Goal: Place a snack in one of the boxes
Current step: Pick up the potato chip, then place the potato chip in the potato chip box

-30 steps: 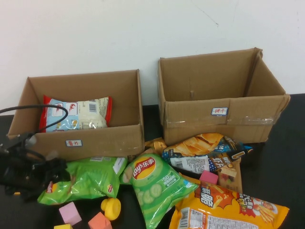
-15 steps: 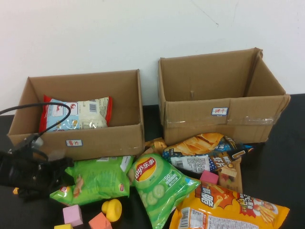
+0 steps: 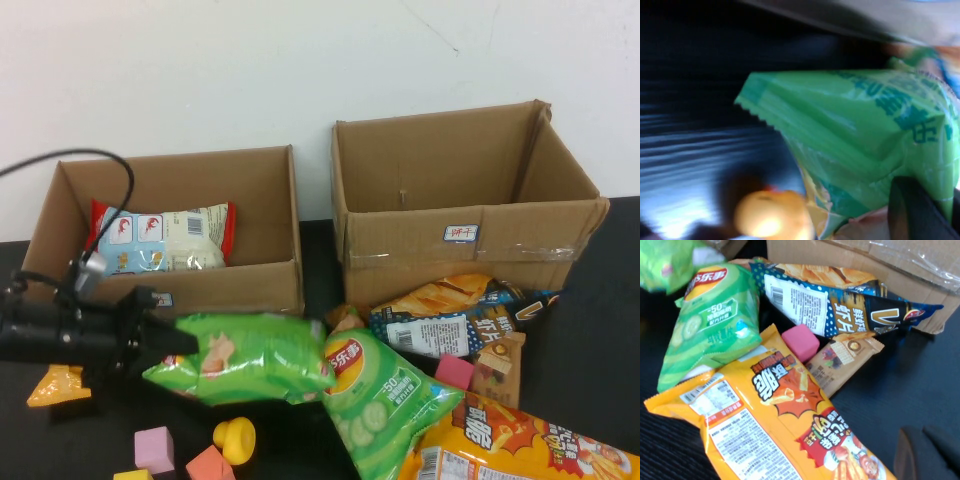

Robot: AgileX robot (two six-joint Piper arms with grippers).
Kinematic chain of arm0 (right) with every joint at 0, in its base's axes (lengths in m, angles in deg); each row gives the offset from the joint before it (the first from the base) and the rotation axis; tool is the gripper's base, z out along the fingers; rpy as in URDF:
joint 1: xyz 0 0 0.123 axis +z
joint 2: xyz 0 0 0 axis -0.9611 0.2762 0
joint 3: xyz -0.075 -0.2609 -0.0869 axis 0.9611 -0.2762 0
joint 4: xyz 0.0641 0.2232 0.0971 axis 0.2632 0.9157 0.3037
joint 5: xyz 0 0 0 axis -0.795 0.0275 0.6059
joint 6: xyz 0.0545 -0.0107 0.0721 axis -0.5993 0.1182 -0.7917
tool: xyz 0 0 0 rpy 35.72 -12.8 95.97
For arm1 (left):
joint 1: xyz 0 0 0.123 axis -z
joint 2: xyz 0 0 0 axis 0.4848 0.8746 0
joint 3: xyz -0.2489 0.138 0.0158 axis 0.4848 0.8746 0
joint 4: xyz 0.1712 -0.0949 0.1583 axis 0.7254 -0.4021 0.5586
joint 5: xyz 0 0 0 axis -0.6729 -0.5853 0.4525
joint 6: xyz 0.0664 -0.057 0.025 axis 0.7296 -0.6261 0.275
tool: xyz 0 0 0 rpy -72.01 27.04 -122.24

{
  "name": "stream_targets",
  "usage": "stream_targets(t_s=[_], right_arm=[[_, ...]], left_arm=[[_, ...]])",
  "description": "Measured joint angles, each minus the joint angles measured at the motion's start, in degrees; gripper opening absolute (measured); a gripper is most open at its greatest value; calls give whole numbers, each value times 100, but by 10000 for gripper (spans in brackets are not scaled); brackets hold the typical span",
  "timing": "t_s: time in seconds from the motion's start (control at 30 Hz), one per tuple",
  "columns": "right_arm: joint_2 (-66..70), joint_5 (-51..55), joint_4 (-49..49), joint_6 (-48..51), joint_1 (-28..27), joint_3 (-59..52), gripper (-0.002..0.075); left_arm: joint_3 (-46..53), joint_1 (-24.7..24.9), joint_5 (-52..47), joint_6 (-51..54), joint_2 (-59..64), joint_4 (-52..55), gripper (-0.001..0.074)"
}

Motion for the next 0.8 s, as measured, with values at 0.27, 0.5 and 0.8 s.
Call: stream_targets(t_s=[0.27, 0.5, 0.8], right_arm=[[0, 0, 0, 0, 0, 0, -1], [0, -9, 0, 0, 0, 0, -1], [0, -9, 0, 0, 0, 0, -1]], left_arm=[[-332, -147, -1002, 14, -12, -476, 11], [-360, -171, -1015, 14, -471, -625, 10], [-1443, -171, -1118, -93, -1257, -1298, 10]])
